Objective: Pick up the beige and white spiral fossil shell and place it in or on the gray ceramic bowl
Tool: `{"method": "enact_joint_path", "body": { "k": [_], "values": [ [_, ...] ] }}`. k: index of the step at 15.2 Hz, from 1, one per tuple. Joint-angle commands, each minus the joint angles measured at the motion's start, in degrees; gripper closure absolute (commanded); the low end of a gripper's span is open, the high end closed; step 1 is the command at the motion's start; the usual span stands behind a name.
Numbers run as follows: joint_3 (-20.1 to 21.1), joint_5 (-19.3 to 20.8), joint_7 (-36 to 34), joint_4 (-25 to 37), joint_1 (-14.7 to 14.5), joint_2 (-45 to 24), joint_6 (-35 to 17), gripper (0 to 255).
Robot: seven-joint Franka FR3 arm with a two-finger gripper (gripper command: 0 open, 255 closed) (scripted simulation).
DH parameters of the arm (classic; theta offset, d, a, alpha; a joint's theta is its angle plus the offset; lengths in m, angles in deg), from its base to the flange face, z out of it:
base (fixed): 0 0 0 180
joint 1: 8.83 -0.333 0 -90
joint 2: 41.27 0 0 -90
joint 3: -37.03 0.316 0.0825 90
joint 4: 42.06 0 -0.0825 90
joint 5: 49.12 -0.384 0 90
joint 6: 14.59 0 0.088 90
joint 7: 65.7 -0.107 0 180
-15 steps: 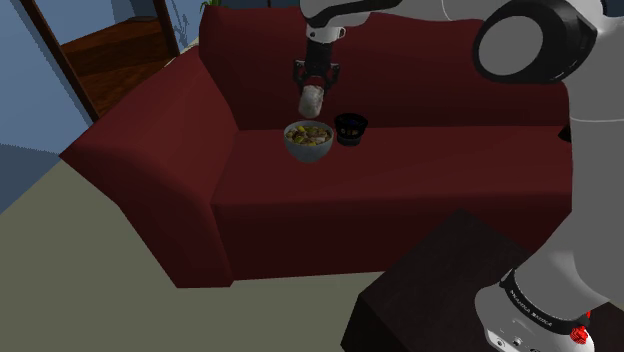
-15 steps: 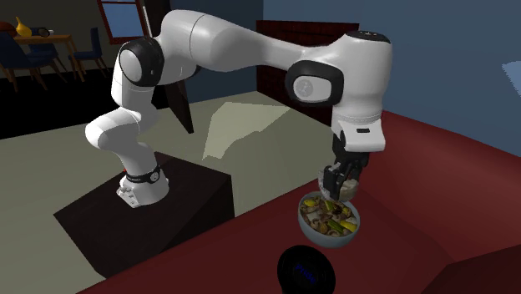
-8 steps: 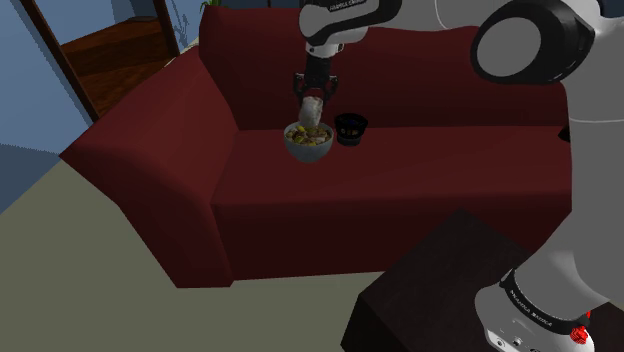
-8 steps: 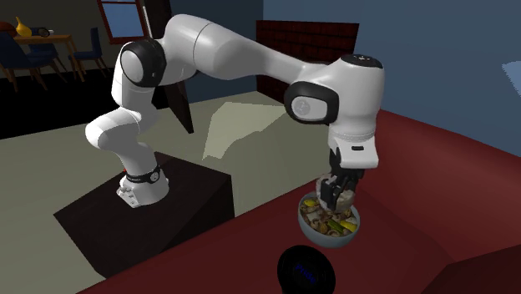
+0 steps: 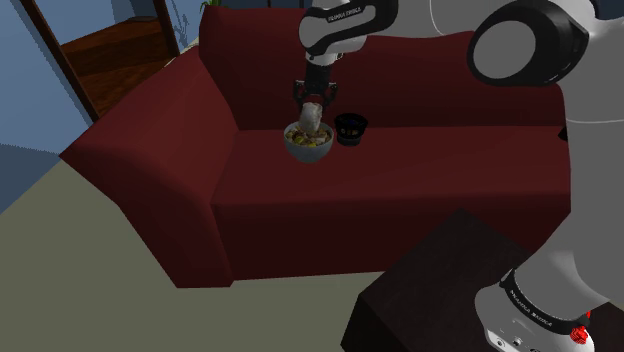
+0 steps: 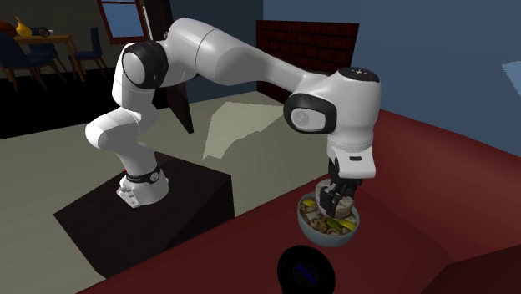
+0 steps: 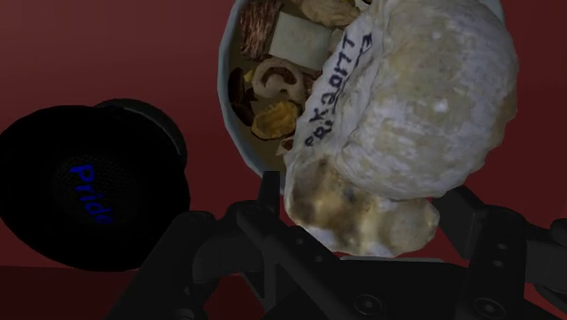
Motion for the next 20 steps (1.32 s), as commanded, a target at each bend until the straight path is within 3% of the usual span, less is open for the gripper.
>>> {"method": "enact_joint_path", "body": {
  "k": [1,3,4,9,13,20],
  "values": [
    [0.02,0.00,-0.01,0.01,-0.02,-0.15,0.05,255],
    [0.02,0.00,-0.01,0.01,-0.02,-0.15,0.05,255],
    [0.01,0.00,-0.01,-0.14,-0.03,-0.06,-0.01,0],
    [0.02,0.00,-0.01,0.01,-0.02,-0.15,0.05,0],
    [-0.24,0.39,-0.32,3.73,0.20,2.06,5.97,0],
    [-0.24,0.39,-0.32,3.73,0.20,2.06,5.97,0]
  ]
}}
